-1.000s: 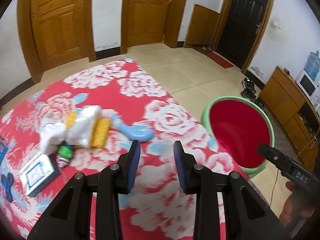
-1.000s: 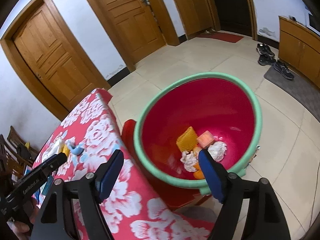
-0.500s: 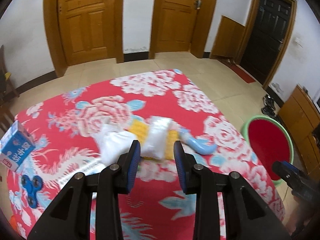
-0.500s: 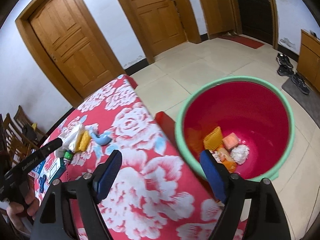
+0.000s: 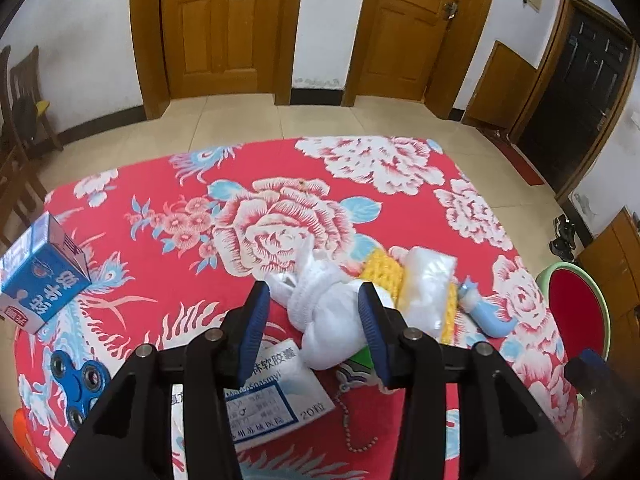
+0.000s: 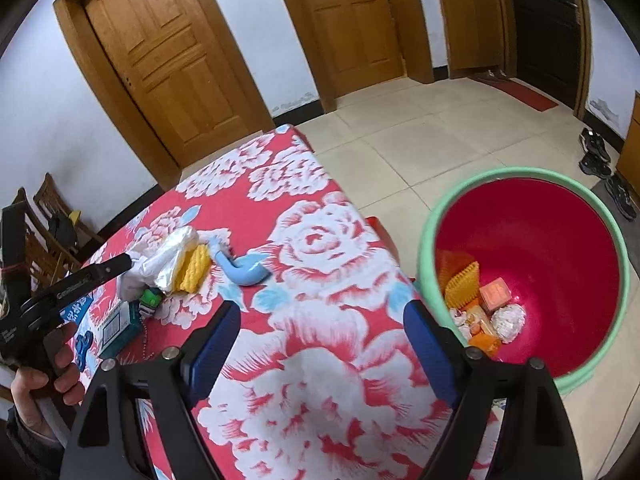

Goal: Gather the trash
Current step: 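Move both tools back over the table toward the white sock and blue tube, then grasp the white sock with the left tool while the right tool grasps the blue tube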

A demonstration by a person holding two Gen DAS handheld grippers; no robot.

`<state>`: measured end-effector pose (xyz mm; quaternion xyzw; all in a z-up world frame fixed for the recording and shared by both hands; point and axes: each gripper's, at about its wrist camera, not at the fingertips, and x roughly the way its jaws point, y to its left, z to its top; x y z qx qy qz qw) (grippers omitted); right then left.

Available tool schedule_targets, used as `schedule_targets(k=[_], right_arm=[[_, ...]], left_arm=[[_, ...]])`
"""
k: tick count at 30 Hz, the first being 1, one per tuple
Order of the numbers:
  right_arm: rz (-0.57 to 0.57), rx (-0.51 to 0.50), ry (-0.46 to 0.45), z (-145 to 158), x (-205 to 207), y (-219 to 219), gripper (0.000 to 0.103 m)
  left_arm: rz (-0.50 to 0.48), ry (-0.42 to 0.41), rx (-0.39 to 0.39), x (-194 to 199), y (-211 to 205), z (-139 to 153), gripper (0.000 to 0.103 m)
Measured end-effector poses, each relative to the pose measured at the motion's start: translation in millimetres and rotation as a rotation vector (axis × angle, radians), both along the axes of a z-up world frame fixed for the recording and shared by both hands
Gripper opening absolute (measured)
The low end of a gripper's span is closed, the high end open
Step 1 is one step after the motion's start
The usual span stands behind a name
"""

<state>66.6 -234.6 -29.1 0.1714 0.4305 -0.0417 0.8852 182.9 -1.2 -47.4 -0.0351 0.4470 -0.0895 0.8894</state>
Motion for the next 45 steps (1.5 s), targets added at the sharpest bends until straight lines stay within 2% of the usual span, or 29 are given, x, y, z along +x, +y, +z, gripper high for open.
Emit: schedule_targets(k=[18, 22, 29, 41, 44, 45], right_arm=[[0.162, -0.094, 0.077, -26.7, 67.2, 51.7, 0.085], [0.179, -0.142, 0.078, -31.9, 77.6, 61.0, 0.078], [0.199, -0.209, 0.055, -33.0, 83.5, 72.2, 0.051], [0.183, -0.152, 0.03, -27.1, 69.6, 66.4, 0.046], [0.169, -0.137, 0.003, -19.4, 60.5, 63.8, 0.046], [0.166, -0.131, -0.004, -17.1, 57.5, 62.5, 0.046]], left_arm=[[0.019, 0.011, -0.073, 10.1, 10.7, -19.5, 0.056], [0.022, 0.012, -0.079, 12.1, 12.2, -21.3, 0.06], [0.036, 0.022, -0.097, 14.5, 14.3, -25.3, 0.064], [0.032, 0.037, -0.115, 14.2, 15.5, -26.5, 0.064], [0.02, 0.034, -0.12, 13.2, 14.2, -25.5, 0.06], [0.006, 0.027, -0.12, 12.3, 12.8, -24.8, 0.053]])
